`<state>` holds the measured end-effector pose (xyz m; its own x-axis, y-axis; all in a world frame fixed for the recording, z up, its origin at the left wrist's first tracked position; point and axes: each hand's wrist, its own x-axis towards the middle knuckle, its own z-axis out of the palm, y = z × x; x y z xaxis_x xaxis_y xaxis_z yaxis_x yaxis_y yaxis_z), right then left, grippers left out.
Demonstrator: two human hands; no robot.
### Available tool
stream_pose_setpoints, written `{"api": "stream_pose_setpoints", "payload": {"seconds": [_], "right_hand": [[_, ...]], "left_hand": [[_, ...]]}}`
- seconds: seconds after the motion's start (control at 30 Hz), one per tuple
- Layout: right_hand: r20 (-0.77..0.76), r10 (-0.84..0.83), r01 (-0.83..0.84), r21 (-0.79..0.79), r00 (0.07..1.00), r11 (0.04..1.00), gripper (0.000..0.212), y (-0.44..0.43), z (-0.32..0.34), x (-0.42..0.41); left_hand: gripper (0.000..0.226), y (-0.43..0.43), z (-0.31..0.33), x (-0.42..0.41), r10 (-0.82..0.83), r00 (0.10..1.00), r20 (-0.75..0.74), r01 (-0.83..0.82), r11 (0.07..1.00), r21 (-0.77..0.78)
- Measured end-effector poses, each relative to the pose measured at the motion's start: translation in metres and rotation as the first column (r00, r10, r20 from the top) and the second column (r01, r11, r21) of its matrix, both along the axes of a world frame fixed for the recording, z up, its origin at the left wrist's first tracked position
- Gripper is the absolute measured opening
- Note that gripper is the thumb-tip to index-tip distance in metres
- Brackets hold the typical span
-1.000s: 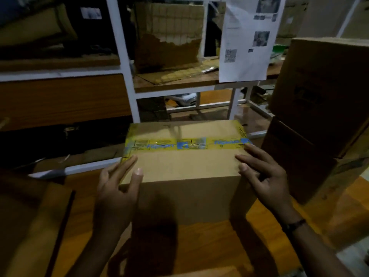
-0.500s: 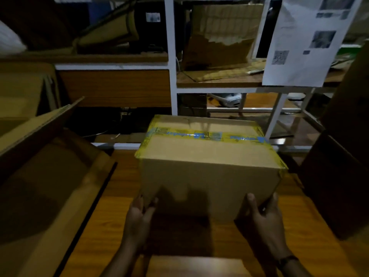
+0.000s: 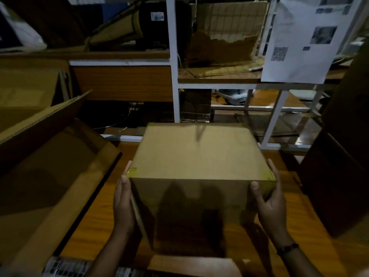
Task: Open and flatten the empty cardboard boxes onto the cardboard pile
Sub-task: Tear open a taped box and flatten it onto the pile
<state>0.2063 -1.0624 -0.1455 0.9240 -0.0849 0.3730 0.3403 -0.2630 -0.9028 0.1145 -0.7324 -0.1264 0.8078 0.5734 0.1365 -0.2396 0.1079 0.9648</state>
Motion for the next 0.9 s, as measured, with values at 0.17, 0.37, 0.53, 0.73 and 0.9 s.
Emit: {"api": "stream_pose_setpoints", "payload": {"seconds": [0.17,0.37,0.53,0.73,0.9], "right_hand": [[-0.122,0.005,0.010,0.116,0.993,0.993,0.040,0.017,-0.017,-0.025],[-0.057,-0.124,0.123,-0.018,0.991,0.992,0.050,0.017,0.010,-0.024],[0.064,-0.293,0.299,-0.285,0.954,0.911,0.067,0.015,0.089,-0.006],[-0.119,-0.270,0.056,-0.826,0.955,0.561,0.062,0.041,0.120,0.025],[-0.114,-0.290,0.023,-0.904,0.950,0.428,0.058,0.080,0.126,0.026]], "left_hand": [[0.096,-0.021,-0.028,-0.003,0.093,0.979,-0.181,-0.113,0.988,-0.106],[0.029,-0.026,0.012,0.005,0.157,0.977,-0.142,-0.141,0.983,0.116],[0.055,0.016,0.076,0.014,0.009,0.994,-0.107,0.023,0.957,0.290],[0.082,0.042,0.106,0.028,-0.238,0.889,-0.391,0.318,0.936,0.154],[0.049,0.016,0.114,0.007,0.163,0.982,0.100,-0.190,0.775,0.603]]}}
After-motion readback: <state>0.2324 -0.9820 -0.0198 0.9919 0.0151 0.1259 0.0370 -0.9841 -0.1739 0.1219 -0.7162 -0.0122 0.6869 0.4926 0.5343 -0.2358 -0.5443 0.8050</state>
